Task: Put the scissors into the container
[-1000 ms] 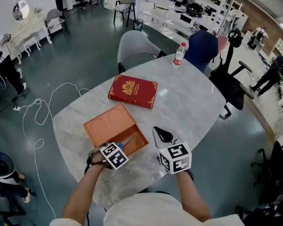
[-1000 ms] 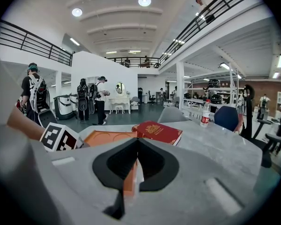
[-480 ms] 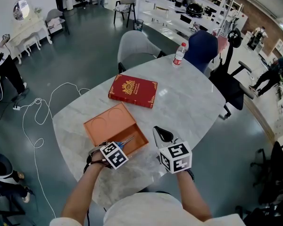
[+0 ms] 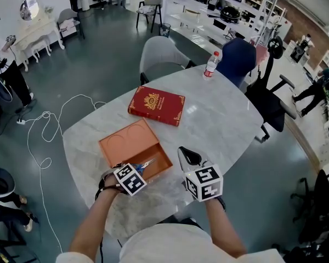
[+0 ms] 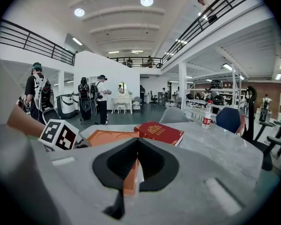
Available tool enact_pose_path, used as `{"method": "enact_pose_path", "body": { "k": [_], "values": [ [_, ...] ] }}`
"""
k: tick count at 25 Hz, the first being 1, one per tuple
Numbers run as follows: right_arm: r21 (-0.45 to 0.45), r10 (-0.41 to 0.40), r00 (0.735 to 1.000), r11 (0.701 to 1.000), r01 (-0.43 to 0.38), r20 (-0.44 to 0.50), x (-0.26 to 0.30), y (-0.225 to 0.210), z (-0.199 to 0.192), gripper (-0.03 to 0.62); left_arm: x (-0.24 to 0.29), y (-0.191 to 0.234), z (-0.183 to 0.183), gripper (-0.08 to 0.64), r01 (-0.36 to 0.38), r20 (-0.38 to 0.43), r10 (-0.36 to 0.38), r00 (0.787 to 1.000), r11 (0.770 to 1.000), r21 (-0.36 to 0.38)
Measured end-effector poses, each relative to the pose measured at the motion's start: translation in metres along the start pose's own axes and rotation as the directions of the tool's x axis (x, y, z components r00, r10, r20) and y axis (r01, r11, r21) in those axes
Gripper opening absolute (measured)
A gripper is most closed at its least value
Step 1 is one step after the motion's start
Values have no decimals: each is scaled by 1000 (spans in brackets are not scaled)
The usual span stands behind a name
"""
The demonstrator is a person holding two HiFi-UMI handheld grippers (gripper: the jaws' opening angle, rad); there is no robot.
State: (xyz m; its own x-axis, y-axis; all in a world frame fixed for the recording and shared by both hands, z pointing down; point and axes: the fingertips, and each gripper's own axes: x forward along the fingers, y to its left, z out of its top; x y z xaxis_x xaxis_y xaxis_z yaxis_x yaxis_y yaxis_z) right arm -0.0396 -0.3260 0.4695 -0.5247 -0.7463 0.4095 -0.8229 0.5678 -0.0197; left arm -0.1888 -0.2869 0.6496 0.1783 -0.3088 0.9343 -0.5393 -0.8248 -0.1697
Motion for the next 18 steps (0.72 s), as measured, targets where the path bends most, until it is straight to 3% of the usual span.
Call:
{"method": "enact_pose_path", "body": {
  "k": [5, 9, 14, 18],
  "values": [
    [-6, 34, 999, 999, -34, 14, -1, 6, 8, 5, -33, 13, 5, 81, -54, 76, 61, 995, 994, -96],
    [-19, 76, 997, 997, -75, 19, 1, 14, 13, 5, -62, 24, 2, 80, -100, 126, 129, 984, 972, -212],
    [-46, 143, 989, 989, -141, 31, 3, 20, 20, 5, -94, 32, -7, 80, -159, 165, 233, 958, 917, -367],
    [-67, 195, 980, 979, -191, 45, 6, 23, 26, 5, -118, 40, -17, 78, -194, 190, 324, 927, 846, -497]
  ]
}}
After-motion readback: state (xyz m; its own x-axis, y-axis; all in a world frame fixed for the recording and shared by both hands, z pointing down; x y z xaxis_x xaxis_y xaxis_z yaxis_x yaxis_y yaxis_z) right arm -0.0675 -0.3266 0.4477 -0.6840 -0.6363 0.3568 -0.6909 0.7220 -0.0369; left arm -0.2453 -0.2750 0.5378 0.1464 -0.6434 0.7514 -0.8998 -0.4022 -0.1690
